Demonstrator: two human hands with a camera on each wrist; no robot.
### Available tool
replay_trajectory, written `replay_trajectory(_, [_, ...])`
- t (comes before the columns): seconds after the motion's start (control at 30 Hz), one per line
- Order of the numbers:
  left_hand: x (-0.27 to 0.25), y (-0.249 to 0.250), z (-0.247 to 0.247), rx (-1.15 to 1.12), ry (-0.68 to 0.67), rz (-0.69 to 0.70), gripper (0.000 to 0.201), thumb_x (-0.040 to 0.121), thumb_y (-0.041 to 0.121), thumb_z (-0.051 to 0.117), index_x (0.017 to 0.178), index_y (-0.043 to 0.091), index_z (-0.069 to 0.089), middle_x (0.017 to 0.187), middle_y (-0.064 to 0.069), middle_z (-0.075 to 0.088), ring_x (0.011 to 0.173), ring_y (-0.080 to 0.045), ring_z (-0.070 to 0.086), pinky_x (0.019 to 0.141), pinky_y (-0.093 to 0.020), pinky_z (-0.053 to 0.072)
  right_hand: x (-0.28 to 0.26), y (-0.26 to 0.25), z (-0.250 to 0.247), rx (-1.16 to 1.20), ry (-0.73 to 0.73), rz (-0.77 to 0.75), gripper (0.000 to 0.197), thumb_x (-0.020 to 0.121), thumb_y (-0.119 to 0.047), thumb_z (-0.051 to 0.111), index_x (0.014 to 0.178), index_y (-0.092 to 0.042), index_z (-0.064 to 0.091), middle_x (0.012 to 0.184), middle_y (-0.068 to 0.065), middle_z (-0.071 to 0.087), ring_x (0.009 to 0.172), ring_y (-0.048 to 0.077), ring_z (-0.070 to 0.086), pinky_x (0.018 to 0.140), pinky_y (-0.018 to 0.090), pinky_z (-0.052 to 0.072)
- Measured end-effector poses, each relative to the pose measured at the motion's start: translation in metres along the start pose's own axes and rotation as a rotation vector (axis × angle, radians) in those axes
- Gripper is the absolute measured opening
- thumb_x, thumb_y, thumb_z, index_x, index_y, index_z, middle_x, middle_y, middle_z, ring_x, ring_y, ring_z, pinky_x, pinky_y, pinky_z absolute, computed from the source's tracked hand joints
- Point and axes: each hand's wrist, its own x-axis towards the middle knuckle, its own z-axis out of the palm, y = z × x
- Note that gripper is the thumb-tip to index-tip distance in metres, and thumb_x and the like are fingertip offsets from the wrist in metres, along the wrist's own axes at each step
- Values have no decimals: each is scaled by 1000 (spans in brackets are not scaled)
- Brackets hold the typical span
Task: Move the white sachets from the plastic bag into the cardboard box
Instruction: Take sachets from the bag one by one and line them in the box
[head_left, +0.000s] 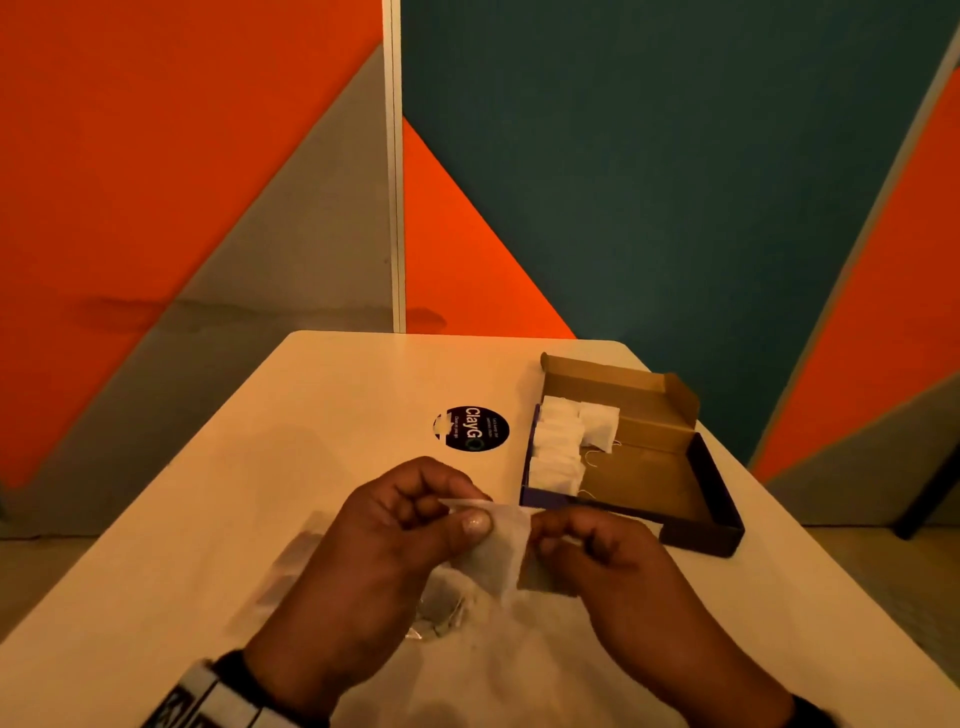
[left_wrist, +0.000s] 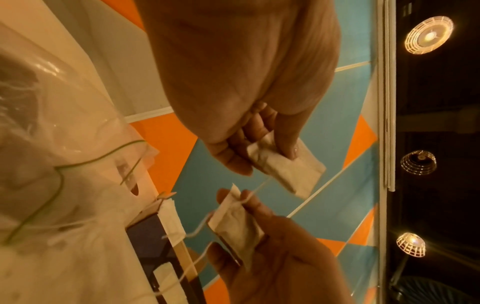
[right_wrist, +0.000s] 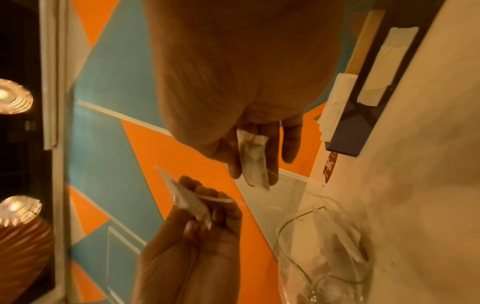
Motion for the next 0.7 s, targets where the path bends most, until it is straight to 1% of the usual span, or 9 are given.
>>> replay_trajectory(0.07, [-4, 0, 7, 1, -3, -15, 15, 62, 8, 82, 72, 15, 74, 78, -18, 71, 69, -23, 64, 61, -28, 53, 3, 4, 0, 91, 88, 33, 43, 98, -11, 54, 88, -48, 74, 98, -22, 72, 93, 2, 67, 85, 22, 57])
replay_trajectory(0.13, [-9, -2, 17, 15, -1, -25, 20, 64, 0, 83, 75, 15, 76, 78, -17, 74, 67, -22, 67, 59, -26, 53, 4, 5, 2, 171, 140, 36, 43, 98, -12, 56, 102, -54, 65, 106, -22, 69, 97, 7, 68, 89, 32, 58])
replay_trajectory(0.2, [-10, -7, 26, 34, 22, -31, 22, 64, 4, 79, 82, 17, 78, 83, -15, 77, 72, -23, 72, 63, -25, 55, 6, 6, 4, 251, 144, 7, 48, 96, -11, 58, 112, -56, 54, 101, -23, 70, 92, 5, 70, 83, 26, 59])
replay_trajectory(0.27, [-7, -13, 32, 49, 64, -48, 25, 63, 9, 76, 85, 20, 79, 89, -13, 78, 82, -25, 74, 69, -28, 55, 7, 7, 6, 322, 122, 4, 50, 94, -9, 60, 118, -51, 50, 95, -21, 73, 87, 2, 71, 73, 21, 60])
replay_trajectory(0.33, [-4, -19, 34, 34, 116, -58, 25, 61, 12, 77, 85, 19, 80, 91, -13, 78, 87, -27, 74, 73, -33, 55, 6, 6, 9, 377, 93, 15, 48, 92, -6, 61, 118, -45, 52, 87, -19, 75, 81, 2, 72, 64, 21, 59])
replay_trajectory(0.43, [-1, -23, 36, 16, 177, -42, 24, 62, 12, 76, 85, 18, 79, 92, -11, 78, 88, -25, 75, 74, -34, 56, 5, 4, 10, 479, 73, 47, 41, 91, -3, 62, 116, -35, 58, 91, -4, 78, 83, 17, 75, 72, 36, 62])
replay_trajectory(0.53, [-1, -25, 38, 10, 246, 16, 25, 60, 10, 75, 81, 23, 80, 90, -7, 79, 83, -18, 75, 69, -27, 57, 7, 7, 12, 566, 75, 78, 32, 90, -4, 62, 114, -25, 64, 92, 3, 78, 83, 24, 76, 73, 39, 62])
replay_trajectory(0.6, [-1, -26, 39, 22, 278, 30, 28, 62, 7, 76, 83, 24, 79, 89, -5, 79, 83, -19, 75, 69, -29, 58, 8, 11, 14, 637, 77, 114, 27, 93, -5, 59, 109, -23, 69, 95, 7, 77, 86, 29, 75, 77, 43, 61])
replay_trajectory(0.7, [-2, -27, 38, 95, 304, 34, 38, 71, -5, 77, 90, 28, 79, 65, 1, 68, 63, -16, 66, 64, -28, 58, 7, 14, 16, 725, 64, 141, 27, 97, -5, 52, 107, -21, 71, 94, 6, 78, 89, 29, 75, 79, 47, 60])
